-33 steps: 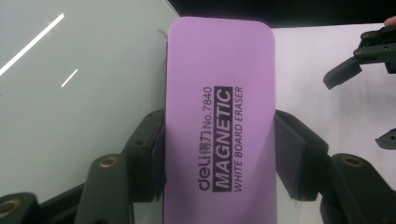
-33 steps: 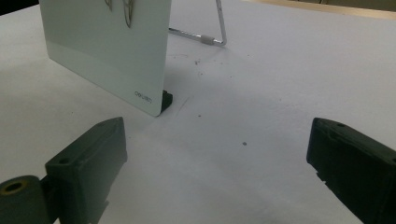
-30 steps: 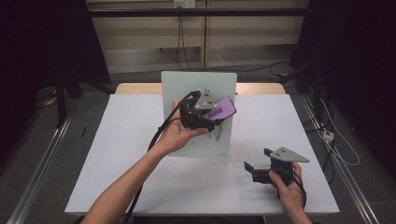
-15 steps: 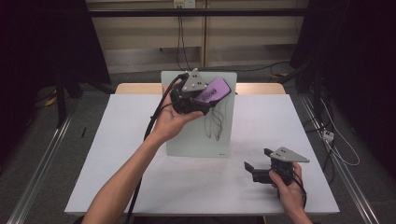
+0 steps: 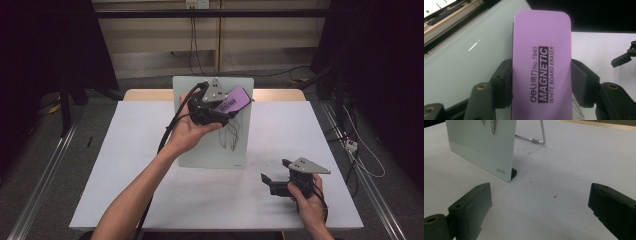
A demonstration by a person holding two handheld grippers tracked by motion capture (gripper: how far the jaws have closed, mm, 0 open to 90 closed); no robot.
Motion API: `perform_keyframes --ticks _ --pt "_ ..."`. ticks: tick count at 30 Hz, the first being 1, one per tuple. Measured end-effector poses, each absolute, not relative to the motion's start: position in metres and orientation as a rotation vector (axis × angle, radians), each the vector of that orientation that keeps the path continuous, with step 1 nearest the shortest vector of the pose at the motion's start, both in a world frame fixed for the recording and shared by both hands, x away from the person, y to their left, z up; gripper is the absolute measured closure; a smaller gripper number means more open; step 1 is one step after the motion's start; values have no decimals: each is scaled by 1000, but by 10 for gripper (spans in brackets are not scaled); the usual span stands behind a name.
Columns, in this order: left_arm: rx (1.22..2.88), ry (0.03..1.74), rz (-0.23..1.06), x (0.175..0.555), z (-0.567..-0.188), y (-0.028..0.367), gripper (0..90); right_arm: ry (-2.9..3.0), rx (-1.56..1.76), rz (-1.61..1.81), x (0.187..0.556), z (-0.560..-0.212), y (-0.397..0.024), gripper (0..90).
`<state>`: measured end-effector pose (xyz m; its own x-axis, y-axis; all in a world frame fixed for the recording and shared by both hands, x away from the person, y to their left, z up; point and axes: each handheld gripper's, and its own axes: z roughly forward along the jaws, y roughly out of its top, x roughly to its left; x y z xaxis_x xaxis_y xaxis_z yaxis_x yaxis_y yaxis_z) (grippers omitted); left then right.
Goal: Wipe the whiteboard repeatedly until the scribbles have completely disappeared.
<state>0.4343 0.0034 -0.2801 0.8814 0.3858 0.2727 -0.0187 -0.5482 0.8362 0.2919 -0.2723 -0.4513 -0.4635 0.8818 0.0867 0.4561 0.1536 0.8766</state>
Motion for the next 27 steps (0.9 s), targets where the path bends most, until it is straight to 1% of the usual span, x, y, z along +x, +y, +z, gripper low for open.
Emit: perform_keyframes --ticks 7,13,17,27 --pt "2113 253 548 432 -284 -7 411 1987 1271 1256 292 -451 -272 53" --pt "2160 226 559 427 -291 -15 411 1984 1267 1258 292 -451 -273 52" --pt "2168 210 539 425 -299 -16 411 1986 1265 1257 291 -451 -273 53" --pt "2254 171 489 417 -320 -19 411 1986 1270 1257 291 -451 -272 53"
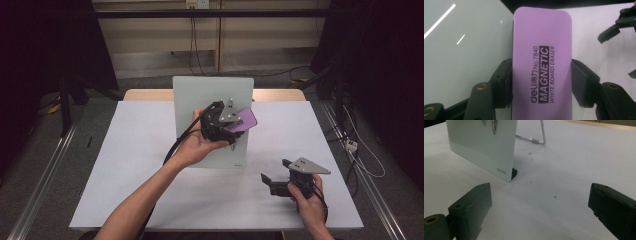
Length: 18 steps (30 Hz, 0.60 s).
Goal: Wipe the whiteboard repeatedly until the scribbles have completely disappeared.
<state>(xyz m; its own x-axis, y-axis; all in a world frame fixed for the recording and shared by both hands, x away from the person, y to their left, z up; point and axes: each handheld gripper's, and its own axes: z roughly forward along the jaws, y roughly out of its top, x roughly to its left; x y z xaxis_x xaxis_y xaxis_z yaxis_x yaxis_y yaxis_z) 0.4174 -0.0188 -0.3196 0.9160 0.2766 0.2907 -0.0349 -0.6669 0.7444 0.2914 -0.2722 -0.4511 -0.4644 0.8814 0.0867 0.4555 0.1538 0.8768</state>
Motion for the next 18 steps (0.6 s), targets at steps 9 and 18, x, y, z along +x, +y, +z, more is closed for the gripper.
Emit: perform_keyframes --ticks 9,18 --pt "2268 165 455 416 -327 -19 411 1986 1267 1259 292 -451 -272 53" --pt "2214 198 474 424 -311 -5 410 1985 1267 1260 292 -452 -273 53"
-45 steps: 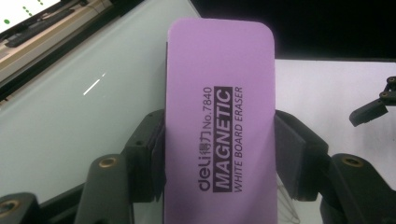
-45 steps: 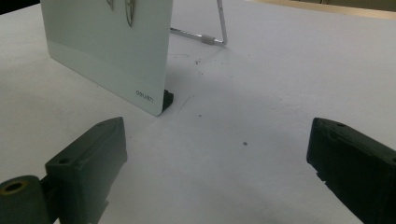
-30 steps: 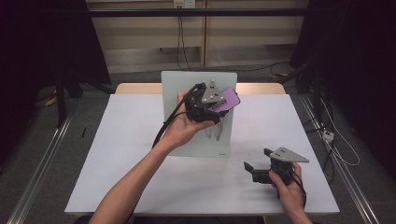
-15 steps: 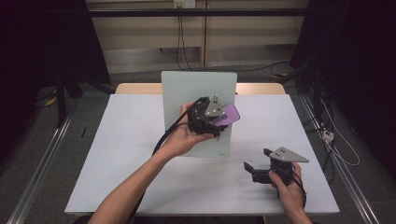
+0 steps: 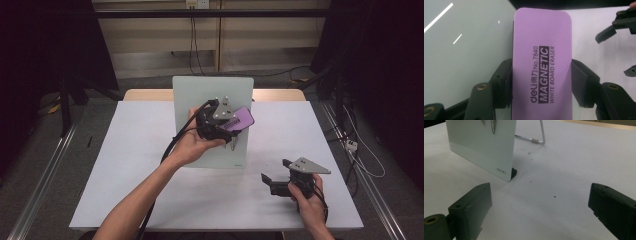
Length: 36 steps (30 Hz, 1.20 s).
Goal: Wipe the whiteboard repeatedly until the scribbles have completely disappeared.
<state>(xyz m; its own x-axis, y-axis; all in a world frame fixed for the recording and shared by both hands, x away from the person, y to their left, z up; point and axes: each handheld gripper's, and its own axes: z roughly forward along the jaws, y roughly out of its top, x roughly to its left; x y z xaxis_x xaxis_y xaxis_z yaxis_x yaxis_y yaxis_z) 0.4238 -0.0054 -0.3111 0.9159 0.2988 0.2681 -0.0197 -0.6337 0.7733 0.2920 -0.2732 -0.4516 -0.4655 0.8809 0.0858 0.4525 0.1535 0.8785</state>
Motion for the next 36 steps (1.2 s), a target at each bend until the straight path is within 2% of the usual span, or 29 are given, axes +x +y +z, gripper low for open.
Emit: perform_keyframes --ticks 11,36 --pt "2123 260 538 434 -289 22 410 1986 1268 1256 292 -452 -273 53" --pt "2214 179 513 419 -325 14 410 1987 1269 1255 292 -451 -272 53"
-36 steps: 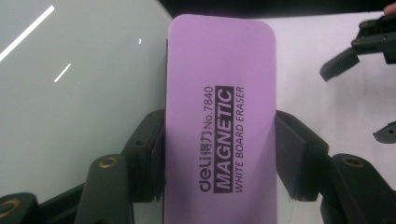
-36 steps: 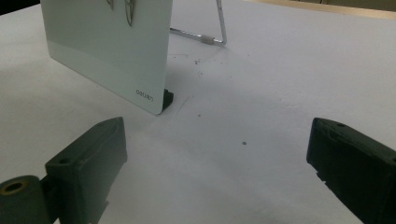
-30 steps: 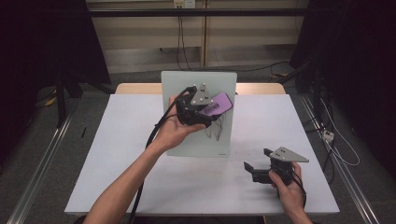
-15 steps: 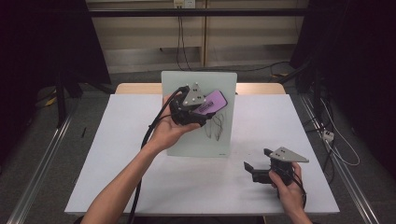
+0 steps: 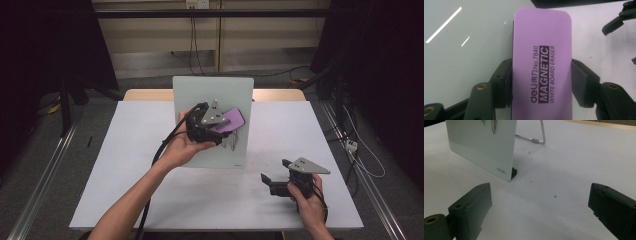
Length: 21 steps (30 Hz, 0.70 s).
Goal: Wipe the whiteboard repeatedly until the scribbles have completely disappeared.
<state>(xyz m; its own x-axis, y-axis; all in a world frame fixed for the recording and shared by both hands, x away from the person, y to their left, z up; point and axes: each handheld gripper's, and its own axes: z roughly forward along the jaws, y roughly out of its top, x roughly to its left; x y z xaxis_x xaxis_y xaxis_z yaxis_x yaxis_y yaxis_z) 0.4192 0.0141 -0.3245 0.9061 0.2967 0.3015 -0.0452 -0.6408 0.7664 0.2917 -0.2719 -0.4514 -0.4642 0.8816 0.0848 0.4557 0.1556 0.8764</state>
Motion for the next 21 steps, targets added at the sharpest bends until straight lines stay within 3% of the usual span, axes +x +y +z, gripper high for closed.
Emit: perform_keyframes --ticks 21 --pt "2299 140 456 405 -357 -3 410 1988 1274 1254 292 -452 -272 53"
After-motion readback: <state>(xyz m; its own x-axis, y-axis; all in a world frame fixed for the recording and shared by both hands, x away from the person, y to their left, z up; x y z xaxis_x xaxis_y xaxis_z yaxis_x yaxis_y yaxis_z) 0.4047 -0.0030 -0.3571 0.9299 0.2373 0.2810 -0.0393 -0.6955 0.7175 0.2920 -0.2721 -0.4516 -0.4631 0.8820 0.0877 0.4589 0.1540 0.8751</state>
